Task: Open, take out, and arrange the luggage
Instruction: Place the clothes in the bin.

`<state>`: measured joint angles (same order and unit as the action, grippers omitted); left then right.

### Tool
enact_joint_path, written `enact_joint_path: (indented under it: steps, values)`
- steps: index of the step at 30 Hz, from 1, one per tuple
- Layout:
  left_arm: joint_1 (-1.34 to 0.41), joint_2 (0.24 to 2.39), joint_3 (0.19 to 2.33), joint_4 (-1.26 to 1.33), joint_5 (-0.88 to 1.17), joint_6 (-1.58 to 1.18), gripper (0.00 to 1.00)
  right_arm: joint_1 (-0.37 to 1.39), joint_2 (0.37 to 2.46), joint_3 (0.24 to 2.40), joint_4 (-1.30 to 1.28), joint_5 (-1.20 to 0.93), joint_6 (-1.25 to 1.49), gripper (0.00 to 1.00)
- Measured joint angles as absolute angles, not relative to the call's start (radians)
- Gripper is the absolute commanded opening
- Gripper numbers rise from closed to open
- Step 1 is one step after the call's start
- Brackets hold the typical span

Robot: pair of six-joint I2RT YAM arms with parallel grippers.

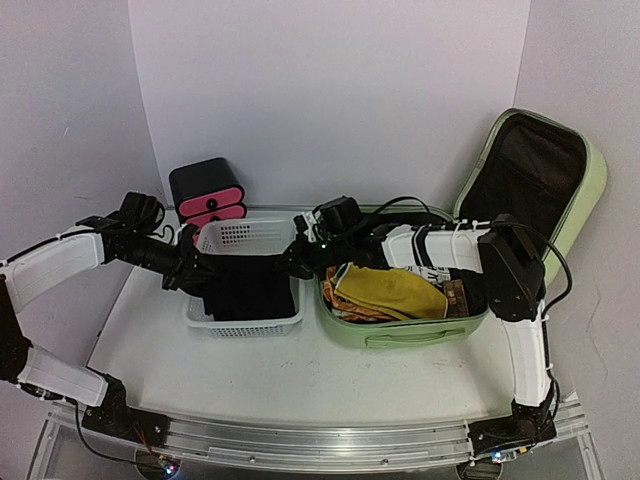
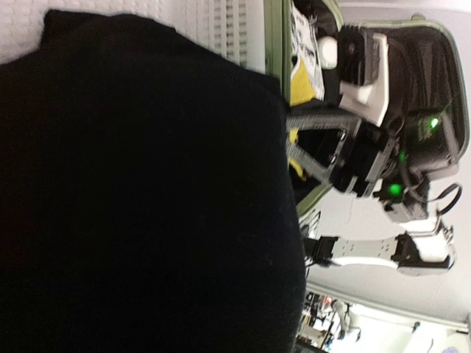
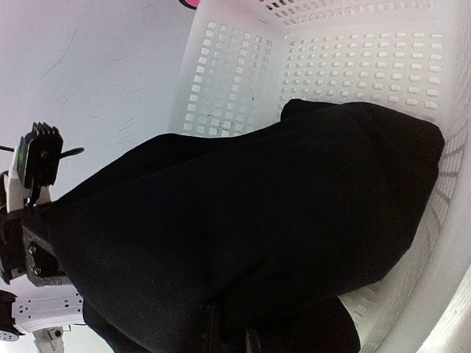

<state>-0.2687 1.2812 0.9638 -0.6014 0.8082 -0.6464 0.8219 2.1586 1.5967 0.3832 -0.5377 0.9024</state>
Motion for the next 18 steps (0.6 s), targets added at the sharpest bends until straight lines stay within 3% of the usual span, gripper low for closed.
enact_joint_path:
  steps: [7,10,12,15,18]
  values:
    - [-0.387,1.274,0.884,-0.611,0.731,-0.65,0.08,0.868,2.095,1.594,0.234,-0.379,0.83,0.15]
    - [-0.403,1.301,0.883,-0.616,0.701,-0.635,0.36,0.899,2.094,1.618,0.167,-0.322,0.8,0.3]
    - [-0.406,1.314,0.884,-0.637,0.677,-0.615,0.48,0.923,2.094,1.643,0.12,-0.286,0.778,0.43]
    - [-0.413,1.31,0.905,-0.699,0.637,-0.597,0.59,0.952,2.094,1.67,0.085,-0.237,0.75,0.53]
    - [-0.42,1.276,0.949,-0.767,0.588,-0.573,0.65,0.972,2.094,1.671,0.061,-0.185,0.72,0.57]
